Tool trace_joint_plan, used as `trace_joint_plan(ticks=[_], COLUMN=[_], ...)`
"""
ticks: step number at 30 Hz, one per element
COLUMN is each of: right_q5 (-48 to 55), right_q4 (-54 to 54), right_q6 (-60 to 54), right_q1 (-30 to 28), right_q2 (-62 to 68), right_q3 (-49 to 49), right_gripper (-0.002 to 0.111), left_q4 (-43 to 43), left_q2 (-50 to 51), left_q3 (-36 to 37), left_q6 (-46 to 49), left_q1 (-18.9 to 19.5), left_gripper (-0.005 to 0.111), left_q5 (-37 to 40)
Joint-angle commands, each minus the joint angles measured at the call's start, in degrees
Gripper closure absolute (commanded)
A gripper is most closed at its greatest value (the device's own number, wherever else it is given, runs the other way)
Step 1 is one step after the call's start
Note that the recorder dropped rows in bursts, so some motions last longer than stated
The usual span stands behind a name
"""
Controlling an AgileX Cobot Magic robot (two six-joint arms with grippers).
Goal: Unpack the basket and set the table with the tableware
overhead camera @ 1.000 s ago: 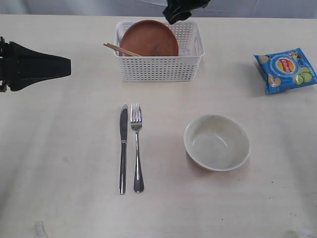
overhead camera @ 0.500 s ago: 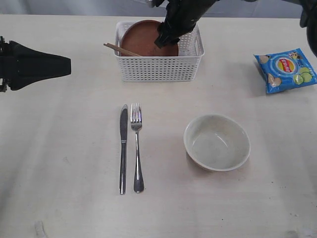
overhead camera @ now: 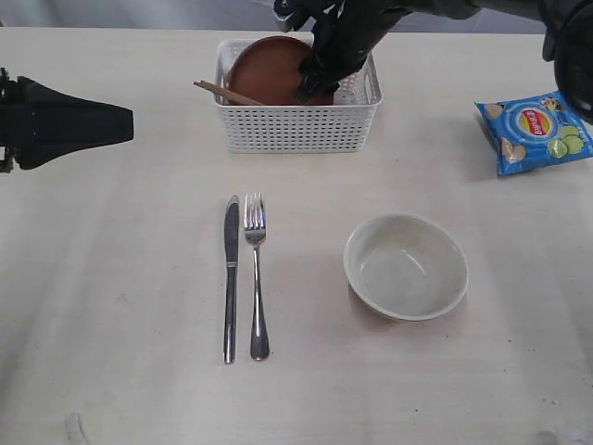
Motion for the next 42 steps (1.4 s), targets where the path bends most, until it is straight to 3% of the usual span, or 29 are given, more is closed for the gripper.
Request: trace_joint_plan(ticks=[1,4,5,14,24,30,34,38,40,42], right_q5=[1.2,1.9,1.9,2.3,3.3,5.9,7.1,7.7,8.3,8.7], right_q4=[0.7,0.7,0.7,13.4,14.0,17.8,19.5,19.5,19.5,19.5], right_q6=[-0.8,-1.8,-1.6,-3.8,-4.1,-1.3,-1.1,-1.1,-1.1,-1.1], right_q1=[-0.2,-0.1,-0.1,0.9,7.4,8.0,8.0,8.0,8.0,8.0], right_q2=[0.4,0.3,0.3,0.4,0.4,0.4,0.4,0.4,0.4,0.4], right_q3=[-0.3,-0.3,-0.3,-0.3,-0.3,-2.9,-4.8,-5.1,-5.1,-5.1], right_gripper=[0.075,0.104,0.109,0.109,0.109,0.109,0.109,0.109,0.109,0.109], left_q4=[-0.7,-0.7,-0.7,-0.7,-0.7,-0.7,-1.1,-8.8,-13.7,-13.2], left_q2=[-0.1,-0.1,-0.1,-0.1,-0.1,-0.1,-0.1,1.2,4.0,9.0], left_q3=[0.3,0.3,0.3,0.3,0.3,0.3,0.3,0.1,-1.2,-3.9], left_q6=[-0.3,-0.3,-0.3,-0.3,-0.2,-0.2,-1.6,0.2,5.0,4.7], left_q1=[0.1,0.1,0.1,0.1,0.1,0.1,0.1,0.1,0.1,0.1], left_gripper=[0.07,0.07,0.07,0.07,0.07,0.07,0.069,0.06,0.059,0.06], left_q5=[0.5,0.5,0.5,0.3,0.0,-0.5,-9.9,-27.1,-28.0,-22.9])
